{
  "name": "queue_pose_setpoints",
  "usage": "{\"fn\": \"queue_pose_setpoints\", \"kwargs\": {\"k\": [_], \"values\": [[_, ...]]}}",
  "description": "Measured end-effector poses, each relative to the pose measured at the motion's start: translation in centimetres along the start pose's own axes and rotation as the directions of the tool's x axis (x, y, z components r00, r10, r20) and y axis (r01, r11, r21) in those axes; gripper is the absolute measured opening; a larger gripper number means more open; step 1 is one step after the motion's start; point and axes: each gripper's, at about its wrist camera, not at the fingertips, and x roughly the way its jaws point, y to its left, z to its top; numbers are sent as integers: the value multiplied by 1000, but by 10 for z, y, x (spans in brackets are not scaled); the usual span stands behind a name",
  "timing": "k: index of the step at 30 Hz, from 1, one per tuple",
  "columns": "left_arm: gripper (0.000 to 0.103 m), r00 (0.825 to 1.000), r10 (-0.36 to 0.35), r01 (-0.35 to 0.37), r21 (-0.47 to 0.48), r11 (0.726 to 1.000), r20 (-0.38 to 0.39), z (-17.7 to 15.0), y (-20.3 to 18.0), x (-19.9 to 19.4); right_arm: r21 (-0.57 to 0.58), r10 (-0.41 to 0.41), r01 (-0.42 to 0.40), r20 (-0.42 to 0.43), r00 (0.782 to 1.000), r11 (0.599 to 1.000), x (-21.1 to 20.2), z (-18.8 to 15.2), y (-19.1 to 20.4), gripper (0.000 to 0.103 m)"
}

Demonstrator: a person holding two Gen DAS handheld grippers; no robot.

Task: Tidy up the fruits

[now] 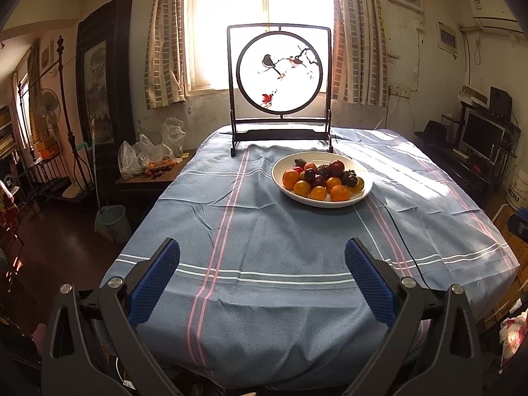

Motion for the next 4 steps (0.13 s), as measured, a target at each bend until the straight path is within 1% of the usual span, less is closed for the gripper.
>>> {"fn": "queue_pose_setpoints", "kwargs": {"k": [4], "values": [[98,1000,-13,13,2,1000,-14,-1,-1,2,-4,3,-3,-3,1000,1000,0,0,0,99]]}}
